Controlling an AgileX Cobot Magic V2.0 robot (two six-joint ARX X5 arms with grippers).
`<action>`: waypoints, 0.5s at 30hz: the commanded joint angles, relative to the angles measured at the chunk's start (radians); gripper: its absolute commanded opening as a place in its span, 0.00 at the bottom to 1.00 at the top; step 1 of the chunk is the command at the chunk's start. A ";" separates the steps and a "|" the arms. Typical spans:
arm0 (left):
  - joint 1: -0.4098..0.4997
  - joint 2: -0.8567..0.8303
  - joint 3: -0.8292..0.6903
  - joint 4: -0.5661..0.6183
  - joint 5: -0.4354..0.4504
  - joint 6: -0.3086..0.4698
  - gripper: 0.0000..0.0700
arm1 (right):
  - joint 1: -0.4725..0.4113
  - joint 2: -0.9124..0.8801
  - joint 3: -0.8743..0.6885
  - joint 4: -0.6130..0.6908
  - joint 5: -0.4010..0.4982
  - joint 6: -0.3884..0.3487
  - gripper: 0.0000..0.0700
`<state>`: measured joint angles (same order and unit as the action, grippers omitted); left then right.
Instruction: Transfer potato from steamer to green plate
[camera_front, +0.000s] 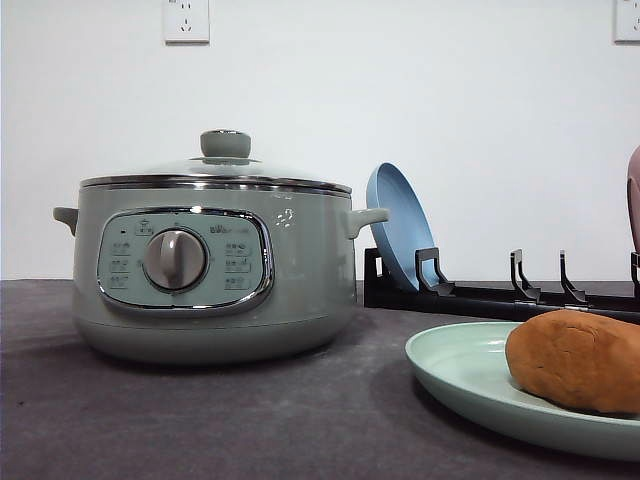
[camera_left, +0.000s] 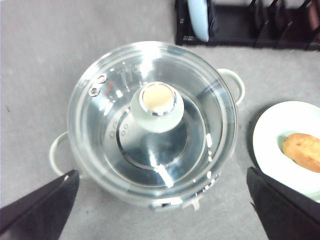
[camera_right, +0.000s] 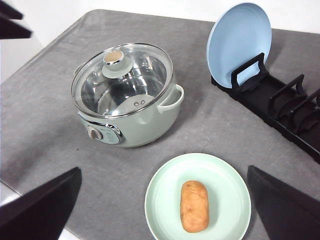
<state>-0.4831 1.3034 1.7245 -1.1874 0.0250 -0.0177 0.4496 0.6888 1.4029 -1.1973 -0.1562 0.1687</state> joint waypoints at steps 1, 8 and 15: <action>-0.008 -0.072 -0.081 0.045 0.002 0.026 1.00 | 0.005 0.006 0.018 0.006 0.001 -0.026 0.98; -0.008 -0.401 -0.436 0.210 0.002 0.025 1.00 | 0.005 0.005 0.018 0.007 0.001 -0.062 0.98; -0.008 -0.622 -0.596 0.216 0.002 -0.028 1.00 | 0.005 -0.032 -0.062 0.065 0.001 -0.064 0.98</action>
<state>-0.4847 0.6837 1.1198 -0.9814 0.0250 -0.0254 0.4500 0.6574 1.3456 -1.1438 -0.1562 0.1154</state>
